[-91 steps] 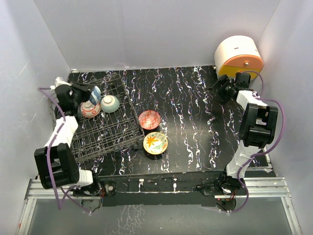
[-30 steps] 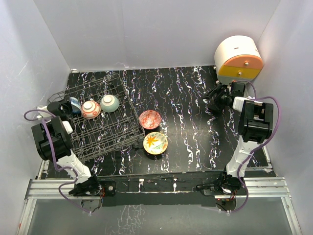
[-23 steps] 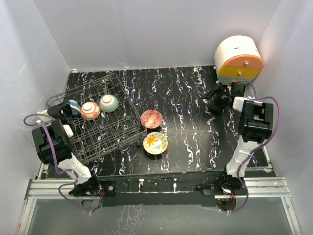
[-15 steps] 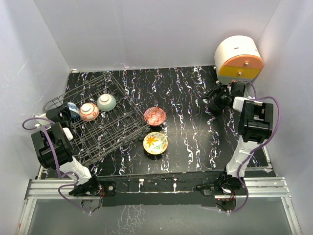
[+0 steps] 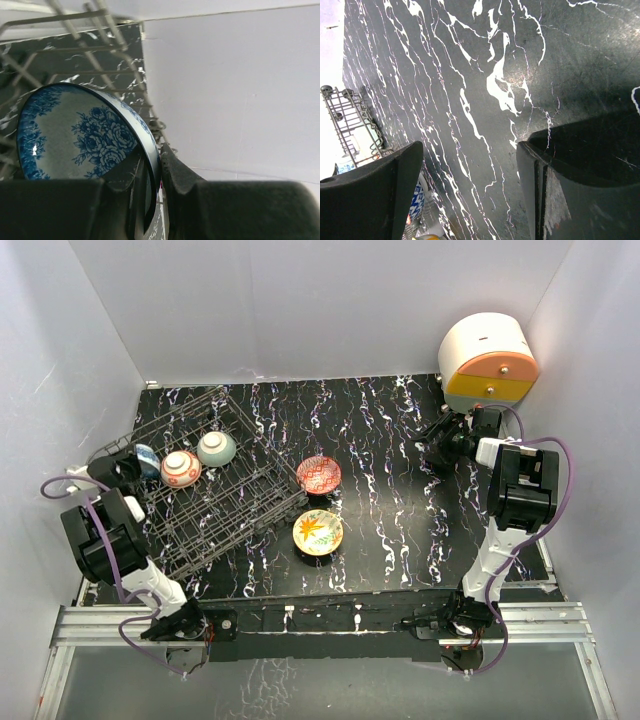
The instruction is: Load the bowls into the dish rack
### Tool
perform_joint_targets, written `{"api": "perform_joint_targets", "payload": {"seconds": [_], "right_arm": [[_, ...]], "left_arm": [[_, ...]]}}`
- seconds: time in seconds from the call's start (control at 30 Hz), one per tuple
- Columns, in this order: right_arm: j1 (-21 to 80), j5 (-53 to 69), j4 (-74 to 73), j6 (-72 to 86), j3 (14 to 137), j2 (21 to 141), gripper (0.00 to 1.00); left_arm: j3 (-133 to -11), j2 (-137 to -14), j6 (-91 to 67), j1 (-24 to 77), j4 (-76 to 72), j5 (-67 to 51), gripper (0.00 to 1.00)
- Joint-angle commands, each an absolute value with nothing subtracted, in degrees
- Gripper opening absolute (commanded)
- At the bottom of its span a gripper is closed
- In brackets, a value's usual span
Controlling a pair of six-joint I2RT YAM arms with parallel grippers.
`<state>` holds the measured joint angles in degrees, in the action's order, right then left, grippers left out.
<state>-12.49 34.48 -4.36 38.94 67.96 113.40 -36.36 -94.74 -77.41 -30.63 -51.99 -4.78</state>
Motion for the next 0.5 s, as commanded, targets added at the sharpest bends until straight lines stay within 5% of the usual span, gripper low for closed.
{"api": "perform_joint_targets", "payload": {"seconds": [0.0, 0.47], "right_arm": [[-12.74, 35.22, -1.32, 38.47, 68.72, 111.83, 0.77], [-12.74, 35.62, -1.87, 37.97, 69.67, 112.75, 0.76]], "left_arm": [[-43.31, -95.53, -74.73, -30.94, -55.03, -8.02, 0.00], [-36.30, -102.05, -71.12, -32.12, -60.84, -11.34, 0.00]]}}
